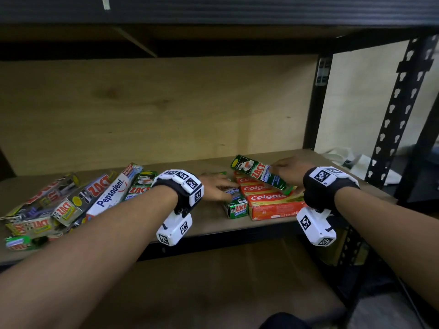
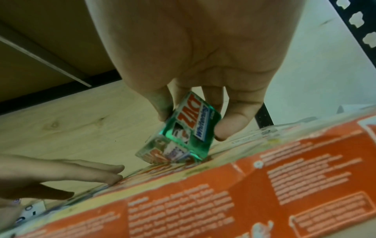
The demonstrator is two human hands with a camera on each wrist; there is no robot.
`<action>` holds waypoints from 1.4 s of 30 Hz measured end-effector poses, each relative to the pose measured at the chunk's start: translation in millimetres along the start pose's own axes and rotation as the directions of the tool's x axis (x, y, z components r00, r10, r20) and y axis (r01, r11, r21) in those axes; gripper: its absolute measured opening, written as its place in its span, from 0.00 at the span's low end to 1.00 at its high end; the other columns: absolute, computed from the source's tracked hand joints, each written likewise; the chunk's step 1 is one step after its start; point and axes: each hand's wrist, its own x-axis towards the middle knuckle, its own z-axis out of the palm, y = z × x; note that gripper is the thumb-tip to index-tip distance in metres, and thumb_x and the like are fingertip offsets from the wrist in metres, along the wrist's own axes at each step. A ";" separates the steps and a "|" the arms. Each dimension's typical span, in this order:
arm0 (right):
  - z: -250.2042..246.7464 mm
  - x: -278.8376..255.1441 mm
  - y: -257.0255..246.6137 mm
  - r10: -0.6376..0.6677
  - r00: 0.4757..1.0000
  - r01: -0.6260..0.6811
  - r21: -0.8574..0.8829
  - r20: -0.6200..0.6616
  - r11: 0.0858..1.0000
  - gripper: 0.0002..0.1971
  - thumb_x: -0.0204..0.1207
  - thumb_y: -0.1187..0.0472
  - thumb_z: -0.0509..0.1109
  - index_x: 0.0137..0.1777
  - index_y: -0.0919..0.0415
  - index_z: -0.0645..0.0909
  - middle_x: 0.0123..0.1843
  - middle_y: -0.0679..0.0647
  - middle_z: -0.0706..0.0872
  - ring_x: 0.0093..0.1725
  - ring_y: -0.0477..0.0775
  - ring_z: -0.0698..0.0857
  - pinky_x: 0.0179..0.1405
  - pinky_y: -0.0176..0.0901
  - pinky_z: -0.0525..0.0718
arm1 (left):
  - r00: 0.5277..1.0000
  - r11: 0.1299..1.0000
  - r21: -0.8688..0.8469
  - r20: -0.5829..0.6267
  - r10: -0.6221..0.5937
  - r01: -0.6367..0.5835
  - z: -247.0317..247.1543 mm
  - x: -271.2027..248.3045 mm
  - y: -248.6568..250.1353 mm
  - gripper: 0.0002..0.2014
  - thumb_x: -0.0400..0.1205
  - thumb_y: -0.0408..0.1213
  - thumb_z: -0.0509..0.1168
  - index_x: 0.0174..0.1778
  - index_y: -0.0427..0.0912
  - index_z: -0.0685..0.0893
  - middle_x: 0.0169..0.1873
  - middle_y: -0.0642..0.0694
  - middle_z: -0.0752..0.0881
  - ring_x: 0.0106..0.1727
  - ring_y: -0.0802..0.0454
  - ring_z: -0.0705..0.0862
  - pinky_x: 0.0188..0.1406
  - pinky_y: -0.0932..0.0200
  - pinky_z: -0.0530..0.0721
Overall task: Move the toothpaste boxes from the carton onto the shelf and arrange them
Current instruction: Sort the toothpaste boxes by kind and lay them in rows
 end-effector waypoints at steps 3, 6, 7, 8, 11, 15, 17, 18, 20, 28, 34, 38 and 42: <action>-4.5 -1.7 2.6 -0.008 0.999 0.001 -0.174 -0.037 0.985 0.21 0.85 0.43 0.61 0.72 0.50 0.81 0.70 0.52 0.83 0.60 0.54 0.83 0.42 0.39 0.78 | 0.998 0.999 0.011 0.028 0.052 -0.053 -8.7 1.0 -4.4 0.34 0.82 0.39 0.65 0.84 0.56 0.61 0.84 0.44 0.59 0.84 0.46 0.57 0.78 0.57 0.56; -6.1 1.0 5.8 -0.012 0.999 -0.004 -0.300 -0.052 0.954 0.29 0.75 0.30 0.66 0.69 0.47 0.82 0.66 0.50 0.84 0.53 0.50 0.80 0.32 0.37 0.70 | 0.997 0.988 0.144 -0.047 0.060 -0.052 -5.6 5.6 -5.6 0.34 0.83 0.36 0.65 0.85 0.54 0.59 0.83 0.42 0.61 0.84 0.43 0.59 0.77 0.58 0.57; -5.3 3.7 7.2 -0.015 0.998 -0.004 -0.313 -0.057 0.950 0.31 0.72 0.29 0.68 0.68 0.47 0.82 0.64 0.50 0.85 0.50 0.49 0.80 0.30 0.37 0.70 | 0.993 0.985 0.158 -0.084 0.079 -0.064 -3.6 7.6 -6.9 0.33 0.83 0.38 0.66 0.84 0.54 0.62 0.82 0.42 0.63 0.83 0.43 0.60 0.78 0.56 0.58; -3.9 6.0 8.3 -0.016 0.998 -0.004 -0.324 -0.058 0.946 0.31 0.71 0.28 0.69 0.68 0.47 0.82 0.62 0.50 0.85 0.49 0.49 0.80 0.29 0.36 0.70 | 0.988 0.984 0.153 -0.115 0.106 -0.088 -2.1 9.4 -9.3 0.32 0.82 0.40 0.68 0.83 0.54 0.65 0.81 0.43 0.66 0.82 0.43 0.63 0.78 0.54 0.60; 0.2 11.3 9.6 -0.022 0.999 0.005 -0.328 -0.047 0.945 0.32 0.72 0.34 0.73 0.72 0.49 0.80 0.66 0.52 0.84 0.51 0.50 0.80 0.39 0.40 0.76 | 0.964 0.974 0.117 -0.159 0.212 -0.195 -2.4 18.1 -20.7 0.34 0.74 0.43 0.77 0.77 0.52 0.74 0.72 0.47 0.77 0.73 0.45 0.73 0.74 0.54 0.68; 0.3 10.8 7.6 -0.021 0.999 0.007 -0.336 -0.039 0.942 0.31 0.74 0.37 0.72 0.74 0.51 0.78 0.70 0.53 0.82 0.62 0.54 0.82 0.48 0.41 0.75 | 0.973 0.979 0.108 -0.141 0.185 -0.171 -9.5 18.0 -22.3 0.27 0.64 0.47 0.82 0.58 0.53 0.81 0.50 0.55 0.81 0.54 0.50 0.79 0.58 0.52 0.80; -1.3 8.2 6.0 -0.031 0.999 0.014 -0.367 -0.041 0.930 0.31 0.76 0.36 0.71 0.75 0.50 0.78 0.72 0.52 0.81 0.65 0.53 0.82 0.48 0.39 0.73 | 0.982 0.986 0.107 -0.121 0.141 -0.129 -11.6 14.0 -23.0 0.26 0.63 0.52 0.83 0.52 0.53 0.80 0.45 0.54 0.82 0.48 0.49 0.81 0.47 0.53 0.82; -2.0 6.9 5.4 -0.041 0.998 0.022 -0.374 -0.043 0.927 0.31 0.76 0.36 0.71 0.76 0.49 0.78 0.73 0.51 0.80 0.66 0.53 0.81 0.48 0.38 0.73 | 0.984 0.987 0.103 -0.115 0.139 -0.127 -11.6 10.8 -23.8 0.26 0.62 0.55 0.82 0.51 0.53 0.80 0.44 0.55 0.82 0.47 0.49 0.81 0.43 0.56 0.80; -2.4 6.4 4.4 -0.051 0.998 0.034 -0.362 -0.039 0.931 0.30 0.76 0.37 0.72 0.75 0.47 0.78 0.73 0.51 0.81 0.64 0.52 0.82 0.44 0.37 0.74 | 0.983 0.986 0.093 -0.110 0.148 -0.138 -10.2 1.2 -26.0 0.27 0.62 0.59 0.82 0.51 0.54 0.80 0.44 0.57 0.82 0.45 0.52 0.80 0.36 0.62 0.75; 5.9 8.8 -21.9 -0.135 0.991 0.135 -0.234 0.016 0.963 0.27 0.75 0.47 0.76 0.74 0.48 0.79 0.71 0.50 0.82 0.58 0.51 0.84 0.45 0.37 0.80 | 0.997 0.996 0.040 -0.003 0.076 -0.075 -13.7 -35.1 -41.0 0.31 0.68 0.41 0.83 0.67 0.49 0.82 0.60 0.52 0.84 0.59 0.55 0.80 0.52 0.62 0.77; 27.7 14.2 -57.9 -0.260 0.959 0.278 -0.207 0.109 0.938 0.23 0.74 0.51 0.78 0.69 0.48 0.84 0.67 0.48 0.85 0.54 0.47 0.82 0.38 0.31 0.77 | 0.999 0.997 0.072 -0.045 -0.023 0.026 -8.4 -54.1 -45.4 0.31 0.68 0.48 0.82 0.67 0.50 0.81 0.59 0.51 0.85 0.57 0.51 0.84 0.48 0.60 0.81; 45.3 17.2 -78.7 -0.303 0.939 0.332 -0.194 0.163 0.923 0.22 0.72 0.52 0.80 0.66 0.50 0.86 0.66 0.49 0.86 0.60 0.50 0.84 0.57 0.41 0.82 | 0.995 0.997 0.049 -0.082 -0.052 0.056 -2.9 -66.2 -51.9 0.32 0.68 0.48 0.82 0.67 0.48 0.81 0.59 0.50 0.85 0.56 0.50 0.84 0.47 0.62 0.79; 51.4 17.3 -95.1 -0.328 0.916 0.382 -0.251 0.231 0.890 0.23 0.75 0.54 0.78 0.70 0.50 0.83 0.69 0.49 0.84 0.63 0.51 0.83 0.62 0.43 0.82 | 0.985 0.995 0.052 -0.158 -0.075 0.085 2.4 -74.2 -57.0 0.35 0.64 0.48 0.84 0.65 0.48 0.78 0.62 0.48 0.80 0.58 0.48 0.81 0.55 0.55 0.83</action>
